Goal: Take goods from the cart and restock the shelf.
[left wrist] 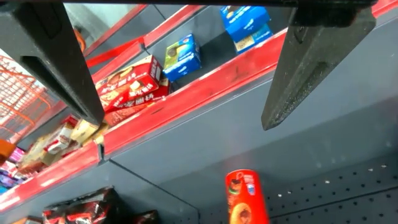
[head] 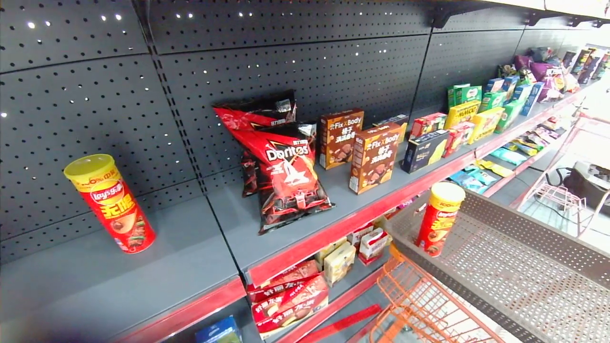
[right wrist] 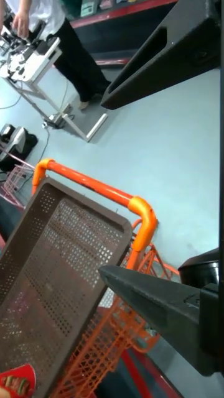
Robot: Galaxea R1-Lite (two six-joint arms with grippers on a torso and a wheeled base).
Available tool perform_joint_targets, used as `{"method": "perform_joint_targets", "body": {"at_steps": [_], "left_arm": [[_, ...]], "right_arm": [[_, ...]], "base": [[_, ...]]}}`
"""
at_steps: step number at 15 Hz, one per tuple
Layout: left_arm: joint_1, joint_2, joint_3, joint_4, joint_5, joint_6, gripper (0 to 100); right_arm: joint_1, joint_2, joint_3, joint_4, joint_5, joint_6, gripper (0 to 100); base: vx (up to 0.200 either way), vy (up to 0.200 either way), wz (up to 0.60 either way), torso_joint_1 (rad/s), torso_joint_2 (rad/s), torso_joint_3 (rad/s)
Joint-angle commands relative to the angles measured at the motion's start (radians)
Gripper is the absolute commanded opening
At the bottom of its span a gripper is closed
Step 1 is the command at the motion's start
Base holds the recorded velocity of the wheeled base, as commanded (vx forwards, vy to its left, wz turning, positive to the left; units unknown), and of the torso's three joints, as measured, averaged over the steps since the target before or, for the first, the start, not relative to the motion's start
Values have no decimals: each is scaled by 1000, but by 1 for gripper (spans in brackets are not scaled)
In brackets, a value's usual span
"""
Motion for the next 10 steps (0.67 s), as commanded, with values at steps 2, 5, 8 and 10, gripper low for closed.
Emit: {"method": "perform_joint_targets", "body": {"at_steps": [2,5,8,10], "left_arm": [[0,0,0,0,0,0,100],[0,0,0,0,0,0,100],[0,0,0,0,0,1,100],[0,0,0,0,0,0,100]], "right_arm": [[0,2,0,0,-1,0,100],[-1,2,0,0,-1,0,100],[-1,2,3,0,0,0,100],[-1,2,4,0,0,0,100]], "base": [[0,0,0,0,0,0],[0,0,0,0,0,0],[0,0,0,0,0,0],[0,0,0,0,0,0]]}}
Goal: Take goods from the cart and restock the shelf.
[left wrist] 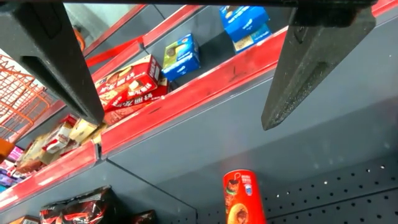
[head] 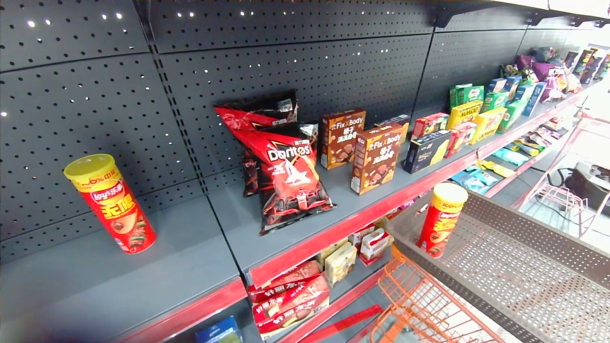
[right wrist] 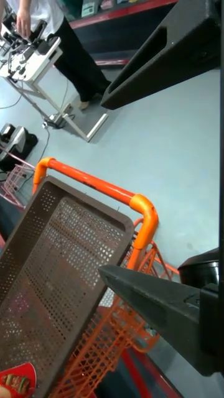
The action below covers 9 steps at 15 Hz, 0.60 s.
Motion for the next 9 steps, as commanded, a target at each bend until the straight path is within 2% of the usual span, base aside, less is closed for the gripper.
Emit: {"method": "perform_joint_targets", "body": {"at_steps": [1,2,9], "left_arm": [[1,0,0,0,0,1,100],[-1,0,0,0,0,1,100],[1,0,0,0,0,1,100]], "right_arm": [[0,2,3,0,0,0,100],[0,2,4,0,0,-2,100],[0,2,4,0,0,0,100]], "base": [[0,0,0,0,0,0],[200,0,0,2,2,2],[0,0,0,0,0,0]]}}
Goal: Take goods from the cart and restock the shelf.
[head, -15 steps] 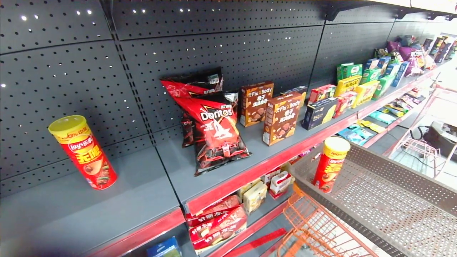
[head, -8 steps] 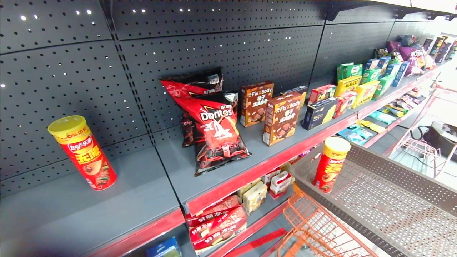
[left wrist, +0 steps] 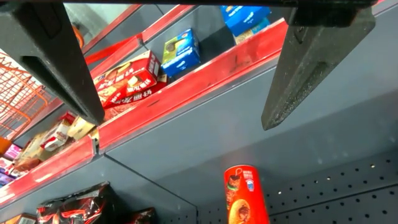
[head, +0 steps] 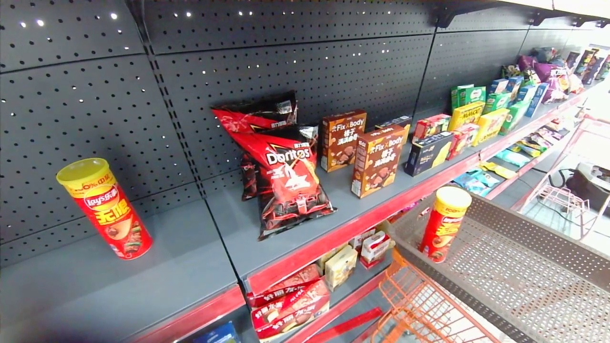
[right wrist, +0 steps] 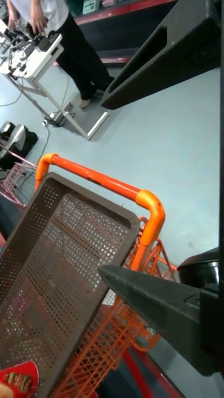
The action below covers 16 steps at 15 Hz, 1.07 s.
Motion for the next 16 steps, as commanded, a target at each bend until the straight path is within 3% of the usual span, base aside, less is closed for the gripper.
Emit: {"method": "perform_joint_targets", "body": {"at_steps": [1,11,13,16], "left_arm": [[0,0,0,0,0,0,100],[0,0,0,0,2,-3,100],[0,0,0,0,0,-3,100],[0,0,0,0,2,-3,100]], "right_arm": [[0,1,0,0,2,0,100],[0,1,9,-3,2,0,100],[4,18,92,-133,45,2,100],[-5,202,262,-545,88,5,100]], "base": [[0,0,0,0,0,0],[0,0,0,0,0,0],[0,0,0,0,0,0],[0,0,0,0,0,0]]}}
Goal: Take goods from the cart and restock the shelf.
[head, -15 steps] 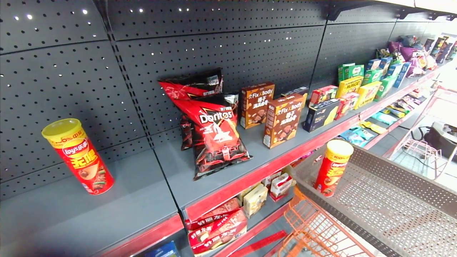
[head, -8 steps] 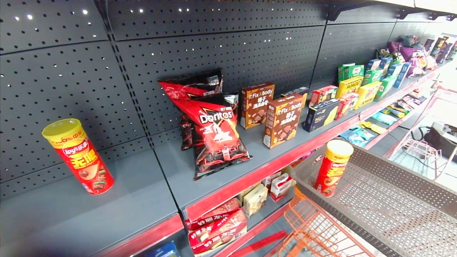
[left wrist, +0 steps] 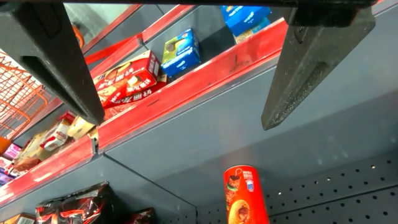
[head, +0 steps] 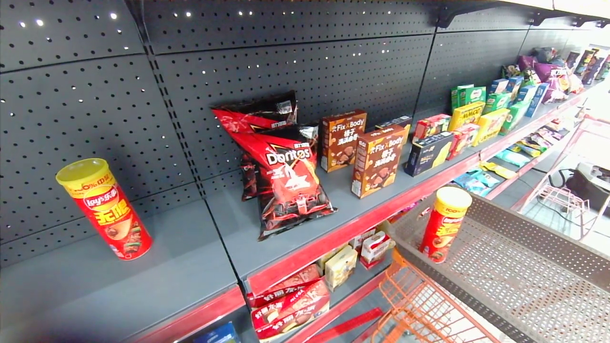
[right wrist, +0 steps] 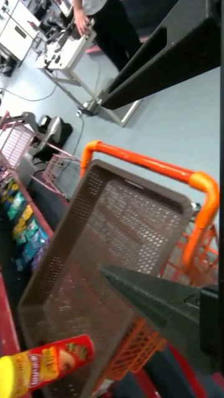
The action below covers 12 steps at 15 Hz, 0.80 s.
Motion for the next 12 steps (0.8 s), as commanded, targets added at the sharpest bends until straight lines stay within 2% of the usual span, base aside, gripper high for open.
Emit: {"method": "perform_joint_targets", "body": {"at_steps": [1,2,3,4,5,6,9,11,12], "left_arm": [[1,0,0,0,0,0,100],[1,0,0,0,0,0,100],[1,0,0,0,0,0,100],[1,0,0,0,-1,0,100],[1,0,0,0,-1,0,100],[1,0,0,0,0,0,100],[1,0,0,0,-1,0,100],[1,0,0,0,0,0,100],[1,0,0,0,-1,0,100]], "right_arm": [[-3,200,98,-211,12,7,100],[3,332,88,-317,12,50,100],[23,428,56,-360,13,111,100],[58,473,27,-358,13,139,100],[159,559,-19,-358,12,203,100],[222,617,-47,-358,10,258,100],[352,826,-111,-353,7,406,100],[395,938,-111,-350,4,416,100],[394,1020,-97,-326,-24,323,100]], "base": [[0,0,0,0,0,0],[0,0,0,0,0,0],[0,0,0,0,0,0],[0,0,0,0,0,0],[0,0,0,0,0,0],[0,0,0,0,0,0],[0,0,0,0,0,0],[0,0,0,0,0,0],[0,0,0,0,0,0]]}}
